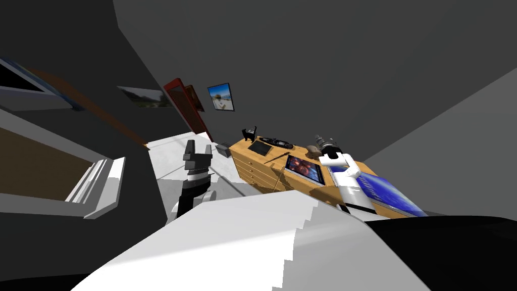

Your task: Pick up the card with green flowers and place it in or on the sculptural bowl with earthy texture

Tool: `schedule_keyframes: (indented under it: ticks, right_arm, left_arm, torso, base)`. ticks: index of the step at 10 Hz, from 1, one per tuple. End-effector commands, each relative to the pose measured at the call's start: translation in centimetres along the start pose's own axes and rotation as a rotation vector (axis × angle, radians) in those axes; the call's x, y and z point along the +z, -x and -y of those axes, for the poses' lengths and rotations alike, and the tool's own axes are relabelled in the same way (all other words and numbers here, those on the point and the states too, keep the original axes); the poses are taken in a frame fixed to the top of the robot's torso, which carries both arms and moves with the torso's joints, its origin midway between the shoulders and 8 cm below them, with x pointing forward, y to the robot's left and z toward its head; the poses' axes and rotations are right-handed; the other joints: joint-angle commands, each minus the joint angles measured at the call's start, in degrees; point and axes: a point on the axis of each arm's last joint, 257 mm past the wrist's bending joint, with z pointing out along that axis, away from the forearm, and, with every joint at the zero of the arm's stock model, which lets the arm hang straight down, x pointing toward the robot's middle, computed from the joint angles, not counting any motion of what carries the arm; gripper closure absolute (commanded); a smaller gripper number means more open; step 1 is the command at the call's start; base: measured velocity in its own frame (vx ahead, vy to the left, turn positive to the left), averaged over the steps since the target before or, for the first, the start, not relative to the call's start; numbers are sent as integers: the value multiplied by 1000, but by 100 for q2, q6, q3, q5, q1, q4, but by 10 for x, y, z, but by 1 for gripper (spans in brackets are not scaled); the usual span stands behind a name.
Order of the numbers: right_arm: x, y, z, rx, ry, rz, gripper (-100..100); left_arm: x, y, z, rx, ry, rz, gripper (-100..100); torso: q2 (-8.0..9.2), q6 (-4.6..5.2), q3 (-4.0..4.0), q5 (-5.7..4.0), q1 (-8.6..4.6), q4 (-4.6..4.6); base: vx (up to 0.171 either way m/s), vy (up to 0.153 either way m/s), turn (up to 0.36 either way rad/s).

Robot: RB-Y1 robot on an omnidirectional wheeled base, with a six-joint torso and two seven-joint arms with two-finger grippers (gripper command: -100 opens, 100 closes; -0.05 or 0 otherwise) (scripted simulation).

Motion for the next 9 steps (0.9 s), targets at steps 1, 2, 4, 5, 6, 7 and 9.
schedule_keyframes:
  ticks: [1, 2, 4, 5, 6, 7, 9]
  right_arm:
    - [3, 14, 1, -2, -10, 6, -100]
    - [5, 22, 2, -3, -15, 9, -100]
    - [8, 36, 2, -5, -24, 14, -100]
    - [9, 43, 2, -6, -28, 17, -100]
    - [10, 50, 2, -7, -32, 19, -100]
    - [11, 57, 2, -8, -36, 22, -100]
    - [13, 71, 2, -11, -44, 26, -100]
  left_arm:
    - [0, 0, 0, 0, 0, 0, 0]
    - [0, 0, 0, 0, 0, 0, 0]
    - [0, 0, 0, 0, 0, 0, 0]
    - [0, 0, 0, 0, 0, 0, 0]
    - [0, 0, 0, 0, 0, 0, 0]
    - [0, 0, 0, 0, 0, 0, 0]
    - [0, 0, 0, 0, 0, 0, 0]
  torso:
    - [0, 0, 0, 0, 0, 0]
    - [8, 0, 5, 1, 1, 2]
    - [13, 1, 8, 1, 2, 4]
    - [13, 1, 8, 1, 2, 3]
    - [13, 1, 8, 0, 1, 3]
    - [12, 1, 7, 1, 4, 3]
    - [13, 1, 8, 1, 2, 4]
  base:
    - [-35, -7, 63]
    - [-47, -7, 48]
    - [-38, -3, 47]
    - [-37, -7, 45]
    - [-38, 0, 37]
    - [-42, 1, 42]
    - [-38, -5, 39]
